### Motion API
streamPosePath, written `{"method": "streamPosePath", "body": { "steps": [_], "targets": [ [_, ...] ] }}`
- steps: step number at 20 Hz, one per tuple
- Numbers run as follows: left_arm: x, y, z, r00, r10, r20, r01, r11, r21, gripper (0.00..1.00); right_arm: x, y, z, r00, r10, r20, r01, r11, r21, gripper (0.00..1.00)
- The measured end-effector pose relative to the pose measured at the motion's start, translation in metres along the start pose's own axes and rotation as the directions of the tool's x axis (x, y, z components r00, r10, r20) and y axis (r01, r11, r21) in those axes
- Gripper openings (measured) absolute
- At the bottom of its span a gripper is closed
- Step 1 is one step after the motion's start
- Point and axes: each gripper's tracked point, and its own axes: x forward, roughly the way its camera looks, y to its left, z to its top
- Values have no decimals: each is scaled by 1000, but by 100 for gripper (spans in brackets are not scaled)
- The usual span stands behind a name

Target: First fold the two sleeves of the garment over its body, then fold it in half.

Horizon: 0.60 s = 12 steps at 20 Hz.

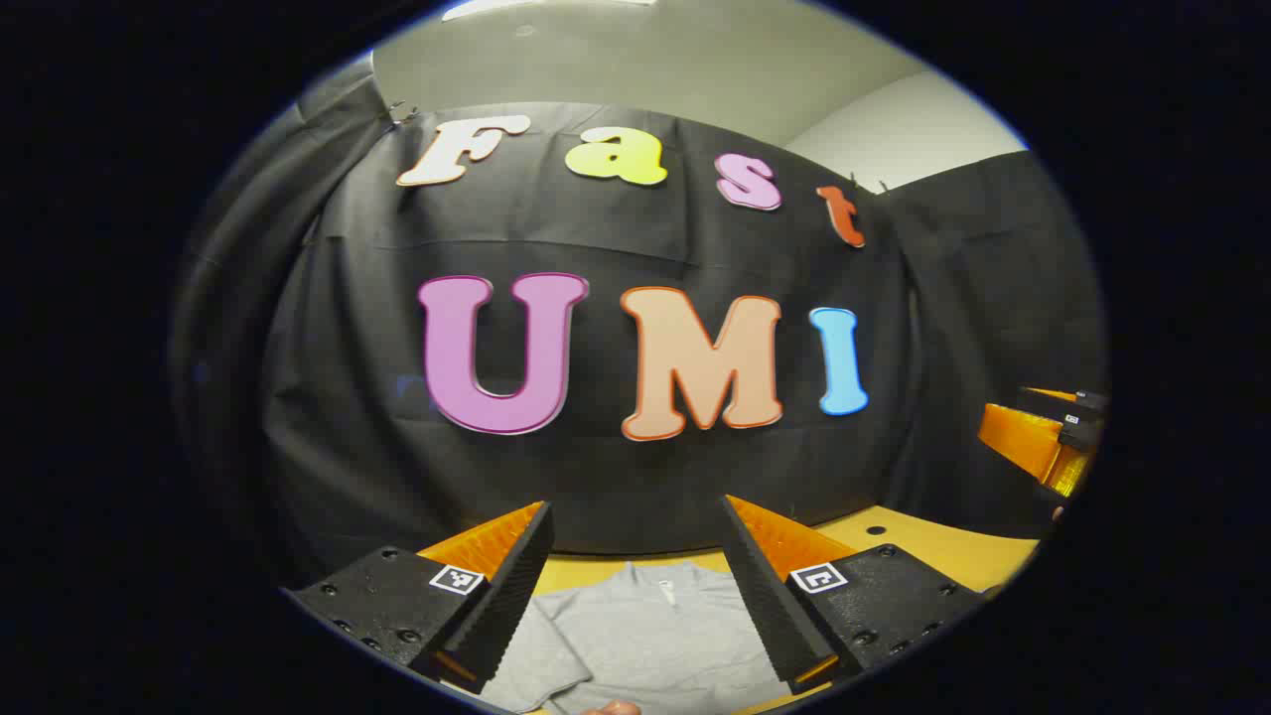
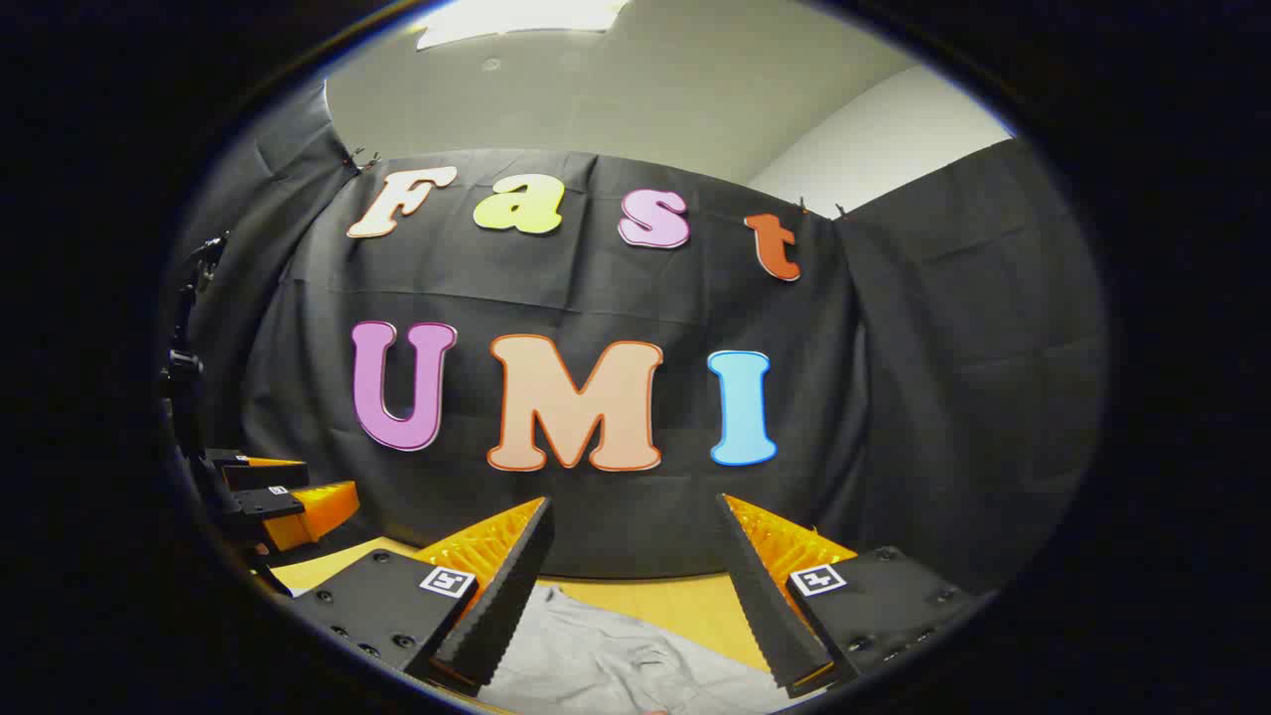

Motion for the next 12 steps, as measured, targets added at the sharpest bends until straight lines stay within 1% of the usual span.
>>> {"method": "streamPosePath", "body": {
  "steps": [2, 3, 4, 5, 7, 8, 9, 10, 11, 12],
  "targets": [
    [0, -18, 2, 1000, 17, 8, -17, 1000, 22, 96, -3, -26, 1, 1000, 2, 5, -2, 1000, -1, 99],
    [-2, -32, 6, 999, 27, 19, -27, 1000, 11, 96, -4, -45, 2, 1000, -2, 6, 3, 1000, -4, 99],
    [-2, -46, 11, 999, 37, 31, -37, 999, -11, 95, -3, -59, 6, 1000, 6, 13, -6, 1000, 7, 99],
    [-2, -56, 10, 998, 54, 22, -53, 998, -31, 96, -3, -70, 8, 1000, 18, 16, -18, 1000, 20, 100],
    [-2, -71, 8, 997, 79, 0, -79, 994, -77, 95, 2, -92, 10, 1000, 22, 7, -22, 999, 27, 96],
    [-3, -74, 7, 996, 88, -13, -89, 992, -90, 97, 3, -100, 12, 1000, 19, 12, -20, 999, 30, 99],
    [-4, -71, 6, 994, 108, -20, -109, 990, -89, 95, 2, -107, 18, 999, 14, 33, -15, 999, 33, 99],
    [-6, -64, 10, 992, 128, -9, -128, 988, -82, 96, 5, -111, 22, 999, 9, 51, -11, 999, 32, 98],
    [-8, -59, 15, 990, 142, 3, -142, 987, -72, 96, 8, -111, 21, 998, 8, 54, -9, 999, 31, 98],
    [-9, -52, 18, 988, 155, 12, -154, 987, -56, 95, 9, -108, 21, 998, 15, 54, -16, 999, 32, 100]
  ]
}}
